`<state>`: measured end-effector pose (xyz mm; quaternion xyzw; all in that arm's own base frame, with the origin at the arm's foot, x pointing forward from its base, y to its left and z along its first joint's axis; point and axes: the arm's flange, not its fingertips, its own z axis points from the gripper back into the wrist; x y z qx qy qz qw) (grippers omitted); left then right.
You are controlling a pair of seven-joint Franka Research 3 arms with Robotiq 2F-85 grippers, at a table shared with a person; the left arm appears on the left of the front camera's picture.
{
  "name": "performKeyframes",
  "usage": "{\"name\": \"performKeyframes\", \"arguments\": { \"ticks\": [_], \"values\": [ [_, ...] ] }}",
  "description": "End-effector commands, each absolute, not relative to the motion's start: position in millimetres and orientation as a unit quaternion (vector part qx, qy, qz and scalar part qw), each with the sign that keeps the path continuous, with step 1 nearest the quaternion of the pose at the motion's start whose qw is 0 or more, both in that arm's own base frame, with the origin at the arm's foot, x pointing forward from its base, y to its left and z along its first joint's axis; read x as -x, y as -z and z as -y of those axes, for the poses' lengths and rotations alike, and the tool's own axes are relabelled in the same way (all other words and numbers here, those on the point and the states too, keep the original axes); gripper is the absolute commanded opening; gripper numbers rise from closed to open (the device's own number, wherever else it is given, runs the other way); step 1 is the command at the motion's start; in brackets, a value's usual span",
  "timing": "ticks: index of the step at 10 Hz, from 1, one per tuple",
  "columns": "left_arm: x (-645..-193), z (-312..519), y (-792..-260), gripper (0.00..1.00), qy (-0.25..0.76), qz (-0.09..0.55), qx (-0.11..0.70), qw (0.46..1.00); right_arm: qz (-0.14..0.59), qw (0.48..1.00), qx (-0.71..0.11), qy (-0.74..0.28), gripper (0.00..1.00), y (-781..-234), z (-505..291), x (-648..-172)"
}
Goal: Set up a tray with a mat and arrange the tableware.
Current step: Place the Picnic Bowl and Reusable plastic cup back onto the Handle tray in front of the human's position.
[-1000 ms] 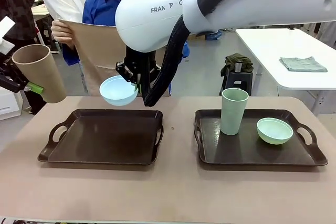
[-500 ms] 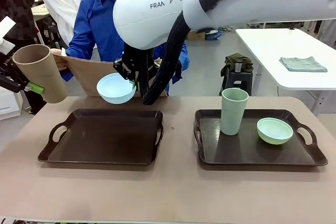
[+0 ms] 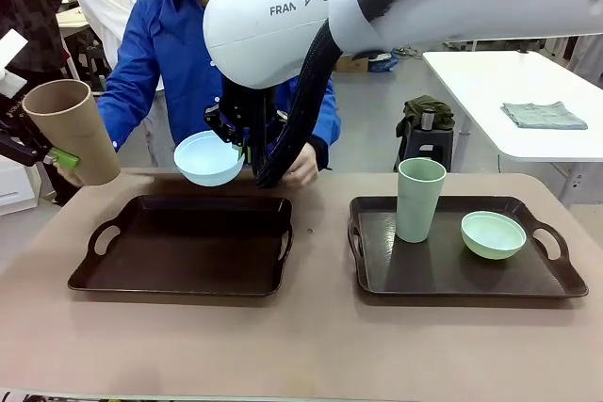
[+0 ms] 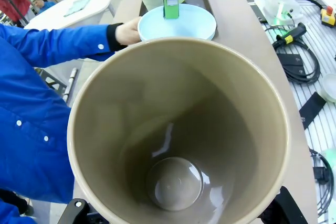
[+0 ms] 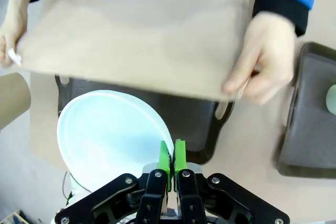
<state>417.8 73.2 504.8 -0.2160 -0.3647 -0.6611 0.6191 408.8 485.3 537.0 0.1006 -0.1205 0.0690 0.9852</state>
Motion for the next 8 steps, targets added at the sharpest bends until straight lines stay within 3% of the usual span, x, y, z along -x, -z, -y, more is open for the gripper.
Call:
{"name": "performKeyframes", "arguments": {
  "ticks": [1,8],
  "values": [
    [-418.3,-73.3,-504.7,0.00,0.665,0.365,0.210,0.617,0.122,0.985,-0.098,-0.068,0.00,-536.3,-483.7,-406.6],
    [-418.3,-73.3,-504.7,0.00,0.665,0.365,0.210,0.617,0.122,0.985,-0.098,-0.068,0.00,-536.3,-483.7,-406.6]
  ]
}}
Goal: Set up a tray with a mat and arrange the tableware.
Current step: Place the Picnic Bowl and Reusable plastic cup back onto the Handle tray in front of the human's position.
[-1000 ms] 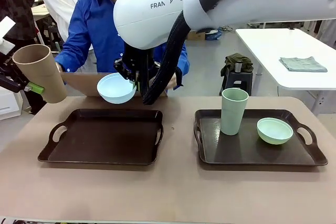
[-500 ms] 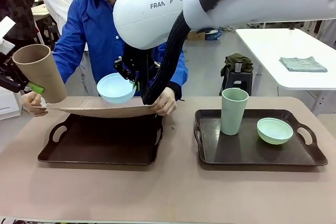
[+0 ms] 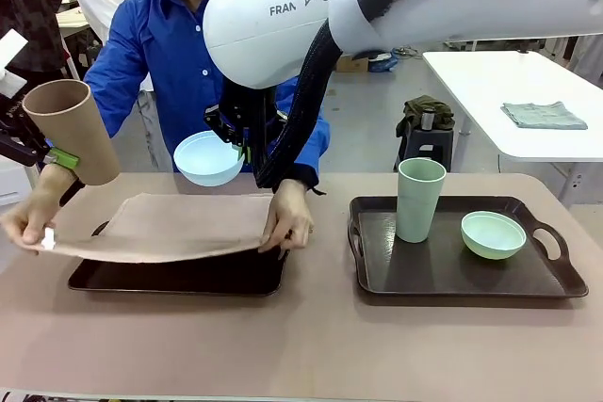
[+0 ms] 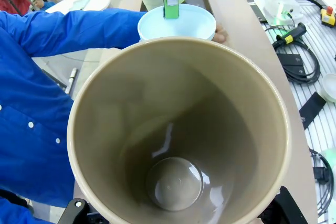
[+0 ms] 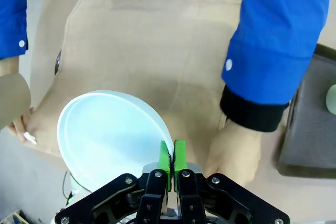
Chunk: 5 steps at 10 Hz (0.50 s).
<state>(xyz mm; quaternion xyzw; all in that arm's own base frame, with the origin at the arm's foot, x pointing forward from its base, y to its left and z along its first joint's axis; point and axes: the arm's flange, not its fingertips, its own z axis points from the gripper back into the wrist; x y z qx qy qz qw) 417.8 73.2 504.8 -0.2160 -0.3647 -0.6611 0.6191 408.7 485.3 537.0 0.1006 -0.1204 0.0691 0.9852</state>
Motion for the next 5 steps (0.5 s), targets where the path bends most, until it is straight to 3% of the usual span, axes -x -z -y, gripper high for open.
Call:
{"name": "performKeyframes", "arguments": {
  "ticks": [1,5],
  "values": [
    [-418.3,-73.3,-504.7,0.00,0.665,0.365,0.210,0.617,0.122,0.985,-0.098,-0.068,0.00,-536.3,-483.7,-406.6],
    [-418.3,-73.3,-504.7,0.00,0.665,0.365,0.210,0.617,0.122,0.985,-0.098,-0.068,0.00,-536.3,-483.7,-406.6]
  ]
}}
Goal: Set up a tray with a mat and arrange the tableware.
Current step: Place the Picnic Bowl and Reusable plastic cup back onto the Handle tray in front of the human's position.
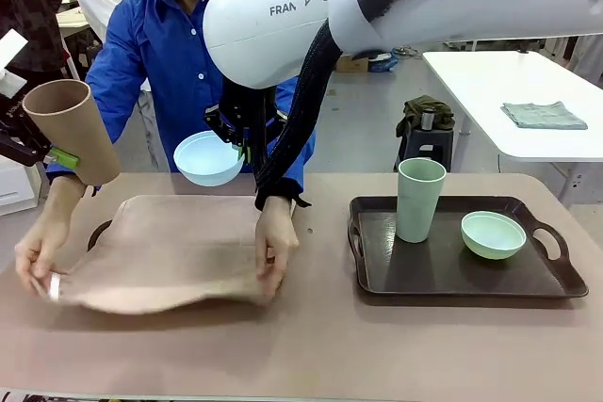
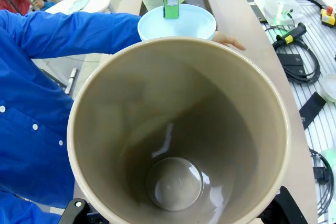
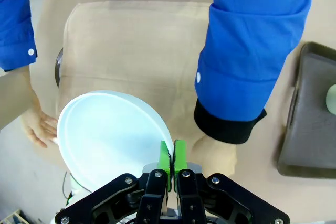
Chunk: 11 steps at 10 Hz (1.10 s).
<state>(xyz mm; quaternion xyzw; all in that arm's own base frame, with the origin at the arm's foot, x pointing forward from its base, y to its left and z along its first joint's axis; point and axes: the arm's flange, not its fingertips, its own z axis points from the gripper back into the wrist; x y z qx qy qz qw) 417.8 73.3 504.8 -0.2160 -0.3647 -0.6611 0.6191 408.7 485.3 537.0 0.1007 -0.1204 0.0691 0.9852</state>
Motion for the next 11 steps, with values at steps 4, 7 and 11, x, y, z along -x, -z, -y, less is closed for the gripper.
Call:
{"name": "performKeyframes", "arguments": {
  "ticks": [4,7,11],
  "values": [
    [-418.3,-73.3,-504.7,0.00,0.665,0.365,0.210,0.617,0.122,0.985,-0.098,-0.068,0.00,-536.3,-483.7,-406.6],
    [-418.3,-73.3,-504.7,0.00,0.665,0.365,0.210,0.617,0.122,0.985,-0.098,-0.068,0.00,-536.3,-483.7,-406.6],
    [-418.3,-73.3,-504.7,0.00,0.665,0.365,0.210,0.617,0.122,0.985,-0.098,-0.068,0.00,-536.3,-483.7,-406.6]
  ]
}}
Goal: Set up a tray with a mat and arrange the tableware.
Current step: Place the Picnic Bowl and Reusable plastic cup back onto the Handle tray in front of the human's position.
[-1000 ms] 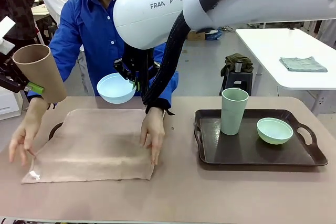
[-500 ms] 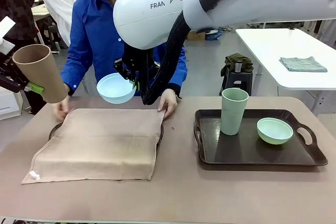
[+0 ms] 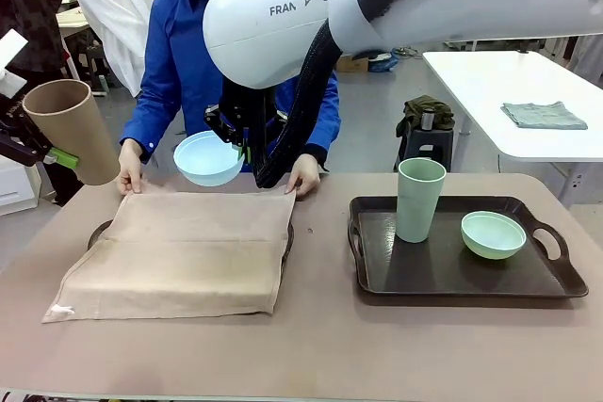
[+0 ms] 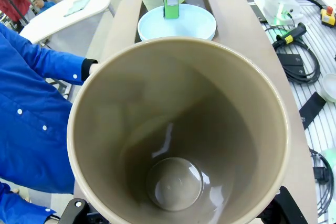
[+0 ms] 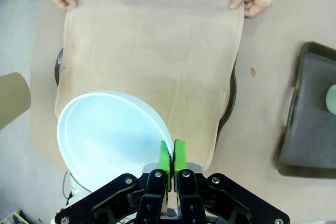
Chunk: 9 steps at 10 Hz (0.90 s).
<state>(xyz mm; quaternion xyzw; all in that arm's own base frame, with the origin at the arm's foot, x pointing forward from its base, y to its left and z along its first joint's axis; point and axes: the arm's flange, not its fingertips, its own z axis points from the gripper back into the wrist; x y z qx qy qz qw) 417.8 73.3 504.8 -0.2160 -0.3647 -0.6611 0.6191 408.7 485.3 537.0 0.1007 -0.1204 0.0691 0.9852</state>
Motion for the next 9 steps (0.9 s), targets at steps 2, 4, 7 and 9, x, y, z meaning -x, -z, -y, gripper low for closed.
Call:
{"name": "performKeyframes", "arguments": {
  "ticks": [2,4,7,9],
  "values": [
    [-418.3,-73.3,-504.7,0.00,0.665,0.365,0.210,0.617,0.122,0.985,-0.098,-0.068,0.00,-536.3,-483.7,-406.6],
    [-418.3,-73.3,-504.7,0.00,0.665,0.365,0.210,0.617,0.122,0.985,-0.098,-0.068,0.00,-536.3,-483.7,-406.6],
    [-418.3,-73.3,-504.7,0.00,0.665,0.365,0.210,0.617,0.122,0.985,-0.098,-0.068,0.00,-536.3,-483.7,-406.6],
    [-418.3,-73.3,-504.7,0.00,0.665,0.365,0.210,0.617,0.122,0.985,-0.098,-0.068,0.00,-536.3,-483.7,-406.6]
  ]
}}
